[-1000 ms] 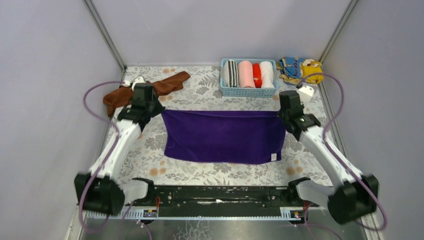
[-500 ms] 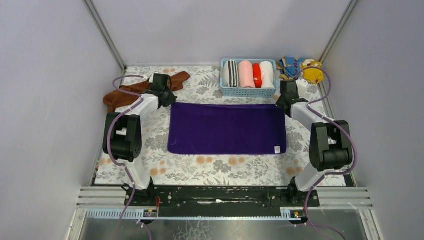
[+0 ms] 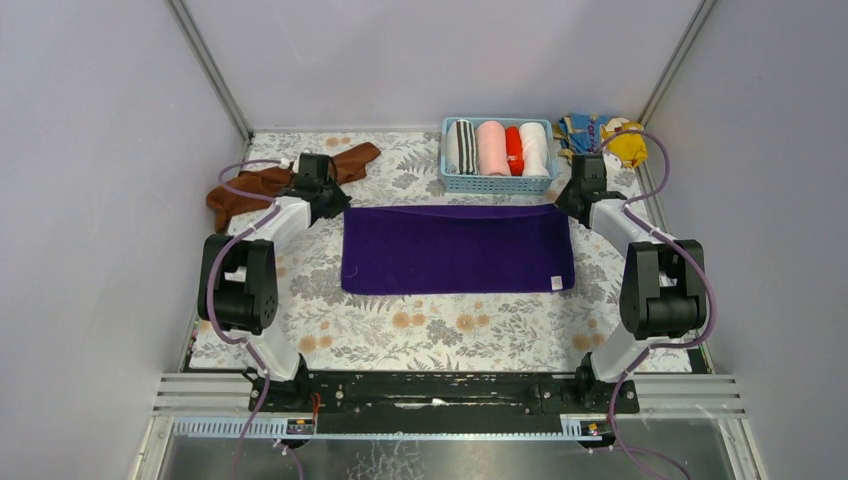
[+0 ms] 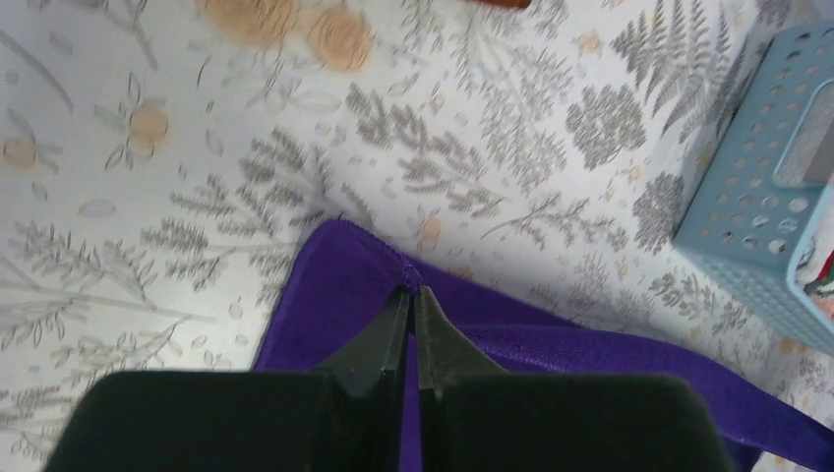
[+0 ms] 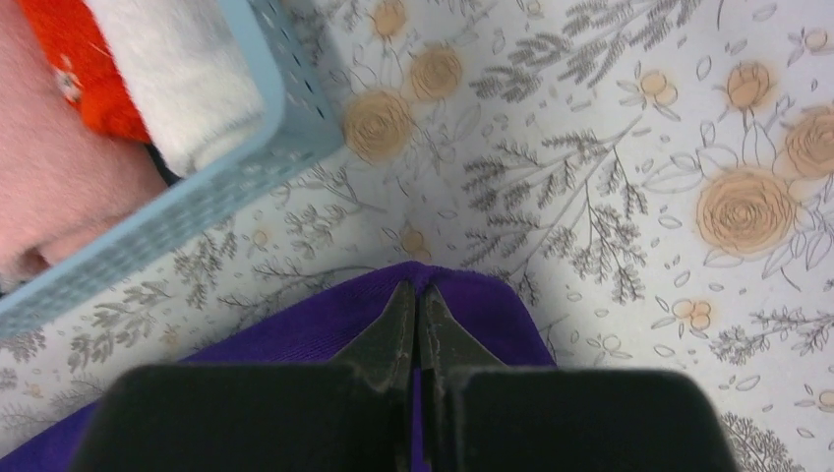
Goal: Roll the towels
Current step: Fold the towel at the center of the board.
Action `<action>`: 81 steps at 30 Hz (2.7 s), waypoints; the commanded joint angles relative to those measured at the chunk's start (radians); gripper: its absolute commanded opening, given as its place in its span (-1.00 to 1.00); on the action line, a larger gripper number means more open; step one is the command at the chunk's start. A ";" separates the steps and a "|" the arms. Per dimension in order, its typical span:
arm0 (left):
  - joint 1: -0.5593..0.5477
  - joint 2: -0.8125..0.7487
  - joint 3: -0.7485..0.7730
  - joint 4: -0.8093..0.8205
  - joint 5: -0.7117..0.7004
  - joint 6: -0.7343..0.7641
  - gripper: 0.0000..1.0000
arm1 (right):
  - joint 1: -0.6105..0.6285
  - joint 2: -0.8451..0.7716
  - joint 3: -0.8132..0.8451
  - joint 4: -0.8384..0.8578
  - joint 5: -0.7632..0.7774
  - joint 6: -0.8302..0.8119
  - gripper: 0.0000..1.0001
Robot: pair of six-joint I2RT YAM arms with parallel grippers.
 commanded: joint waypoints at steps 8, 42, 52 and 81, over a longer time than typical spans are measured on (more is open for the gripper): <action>0.014 -0.265 -0.264 0.048 0.041 -0.105 -1.00 | -0.026 -0.161 -0.130 -0.163 -0.025 0.001 -1.00; 0.014 -0.606 -0.767 0.051 0.101 -0.205 -1.00 | -0.032 -0.279 -0.472 -0.214 -0.045 0.100 -1.00; 0.014 -0.661 -0.744 -0.014 0.105 -0.192 -1.00 | -0.032 -0.324 -0.411 -0.268 -0.011 0.076 -1.00; 0.007 -0.726 -0.903 0.062 0.174 -0.245 -1.00 | -0.033 -0.213 -0.387 -0.234 0.043 0.061 -1.00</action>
